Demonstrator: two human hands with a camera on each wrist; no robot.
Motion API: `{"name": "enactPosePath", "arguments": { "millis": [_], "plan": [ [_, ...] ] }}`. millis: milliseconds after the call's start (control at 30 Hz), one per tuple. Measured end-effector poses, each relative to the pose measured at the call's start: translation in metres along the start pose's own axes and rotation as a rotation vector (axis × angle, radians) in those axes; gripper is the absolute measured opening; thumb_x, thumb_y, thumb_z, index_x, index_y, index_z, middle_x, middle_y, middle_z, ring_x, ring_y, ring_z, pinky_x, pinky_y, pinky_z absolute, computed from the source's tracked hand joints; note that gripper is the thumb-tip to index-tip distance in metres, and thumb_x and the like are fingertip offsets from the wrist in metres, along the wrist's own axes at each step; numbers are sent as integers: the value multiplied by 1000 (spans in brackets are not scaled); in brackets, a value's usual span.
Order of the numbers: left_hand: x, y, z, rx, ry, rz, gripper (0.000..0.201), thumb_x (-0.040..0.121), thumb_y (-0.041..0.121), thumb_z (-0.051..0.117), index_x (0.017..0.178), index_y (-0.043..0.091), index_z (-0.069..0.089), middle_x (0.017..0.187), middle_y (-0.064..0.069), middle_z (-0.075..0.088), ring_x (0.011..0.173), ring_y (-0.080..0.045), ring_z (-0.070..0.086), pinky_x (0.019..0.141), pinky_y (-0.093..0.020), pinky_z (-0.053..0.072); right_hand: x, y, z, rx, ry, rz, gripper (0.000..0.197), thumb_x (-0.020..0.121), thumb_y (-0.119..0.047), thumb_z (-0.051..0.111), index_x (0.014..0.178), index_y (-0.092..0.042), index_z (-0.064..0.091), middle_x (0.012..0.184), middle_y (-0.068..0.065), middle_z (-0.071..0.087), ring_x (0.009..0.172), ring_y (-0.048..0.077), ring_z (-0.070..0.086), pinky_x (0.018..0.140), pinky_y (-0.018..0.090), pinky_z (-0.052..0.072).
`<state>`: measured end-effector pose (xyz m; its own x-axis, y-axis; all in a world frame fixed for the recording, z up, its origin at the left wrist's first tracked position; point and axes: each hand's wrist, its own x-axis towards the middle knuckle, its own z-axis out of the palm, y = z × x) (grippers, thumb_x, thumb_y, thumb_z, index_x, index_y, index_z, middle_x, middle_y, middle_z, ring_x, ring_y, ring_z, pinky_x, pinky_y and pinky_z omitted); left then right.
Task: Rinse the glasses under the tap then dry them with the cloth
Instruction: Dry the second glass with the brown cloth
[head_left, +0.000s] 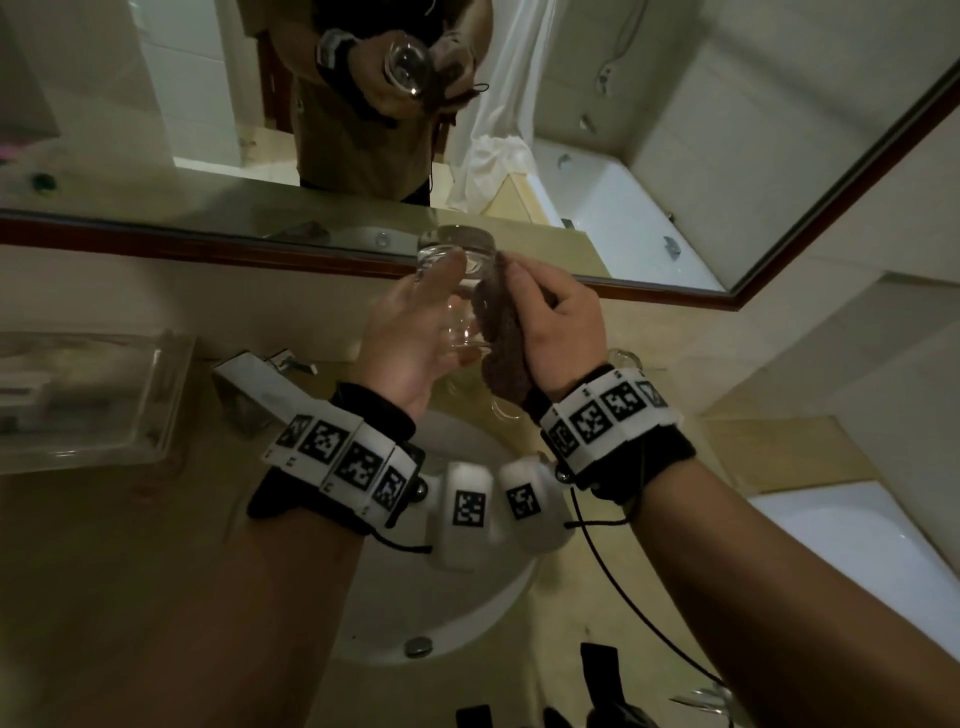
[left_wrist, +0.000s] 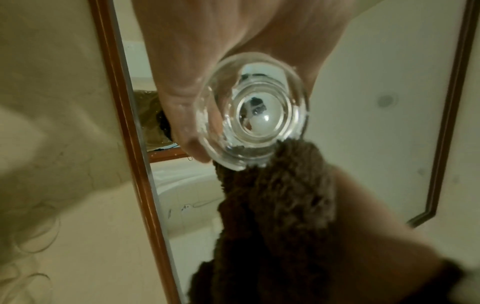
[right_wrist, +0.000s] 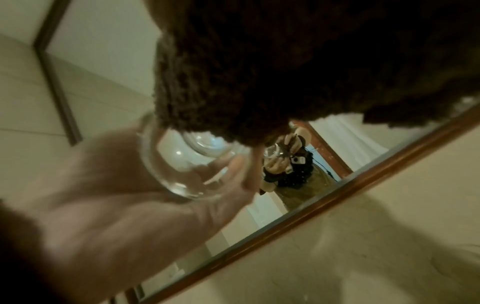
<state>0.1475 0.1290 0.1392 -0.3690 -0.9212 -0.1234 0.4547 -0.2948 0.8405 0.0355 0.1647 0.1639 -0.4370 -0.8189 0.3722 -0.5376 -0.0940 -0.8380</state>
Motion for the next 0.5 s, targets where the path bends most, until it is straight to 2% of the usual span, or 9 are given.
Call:
{"name": "enactPosePath", "arguments": {
  "millis": [67, 100, 133, 167, 233, 300, 333, 400, 500],
  "plan": [
    [2, -1, 0, 35, 92, 4, 51, 79, 52, 68, 115, 16, 64, 101, -4, 70, 86, -23, 68, 72, -38, 55, -4, -2, 1, -77, -26, -73, 24, 92, -18, 58, 112, -14, 70, 106, 0, 61, 97, 6, 55, 90, 7, 38],
    [2, -1, 0, 32, 107, 12, 56, 75, 52, 67, 117, 16, 63, 104, -6, 70, 88, -24, 69, 74, -40, 55, -5, -4, 2, -106, -32, -114, 24, 92, -18, 58, 112, -14, 70, 106, -2, 58, 97, 4, 51, 87, 1, 33],
    [3, -1, -2, 20, 92, 24, 59, 74, 52, 66, 120, 15, 62, 105, -7, 70, 88, -24, 69, 74, -41, 55, -5, -6, 2, -118, -25, -138, 24, 92, -18, 59, 112, -15, 70, 106, -2, 56, 98, 3, 50, 86, 0, 32],
    [3, 0, -4, 4, 55, 33, 60, 76, 50, 66, 123, 13, 60, 107, -8, 70, 89, -24, 69, 74, -41, 56, -3, -6, 3, -109, -16, -142, 24, 92, -19, 58, 112, -14, 70, 107, -1, 58, 99, 5, 52, 89, 2, 35],
    [1, 0, -8, -22, -39, 47, 60, 83, 47, 64, 128, 8, 56, 109, -11, 69, 88, -25, 69, 71, -38, 57, 2, -4, 3, -29, -10, -76, 25, 92, -20, 56, 112, -12, 69, 108, 2, 65, 102, 10, 58, 96, 19, 43],
    [0, 0, -7, -1, -74, 49, 60, 84, 47, 65, 127, 6, 56, 100, -9, 70, 80, -22, 68, 67, -35, 56, 5, 0, 3, 24, -19, -4, 26, 93, -21, 55, 110, -9, 70, 106, 4, 70, 101, 17, 63, 96, 37, 48],
    [0, 0, -6, 23, -52, 49, 59, 83, 49, 67, 125, 8, 58, 99, -7, 71, 80, -22, 68, 68, -36, 56, 4, 1, 3, 20, -18, 7, 26, 93, -20, 54, 110, -9, 71, 104, 5, 71, 100, 18, 64, 94, 40, 49],
    [2, 0, -2, 71, 29, 47, 60, 77, 54, 69, 119, 12, 62, 104, -8, 71, 87, -27, 71, 74, -42, 57, 2, 2, 3, -33, -21, -13, 25, 93, -20, 55, 111, -13, 70, 106, 5, 69, 100, 17, 62, 95, 35, 47],
    [4, 1, 1, 86, 97, 45, 64, 68, 58, 69, 115, 14, 63, 111, -11, 69, 98, -32, 69, 83, -50, 55, -1, 0, 4, -115, -36, -102, 24, 92, -20, 58, 113, -16, 69, 111, 2, 60, 103, 10, 53, 94, 11, 38]
  ]
}}
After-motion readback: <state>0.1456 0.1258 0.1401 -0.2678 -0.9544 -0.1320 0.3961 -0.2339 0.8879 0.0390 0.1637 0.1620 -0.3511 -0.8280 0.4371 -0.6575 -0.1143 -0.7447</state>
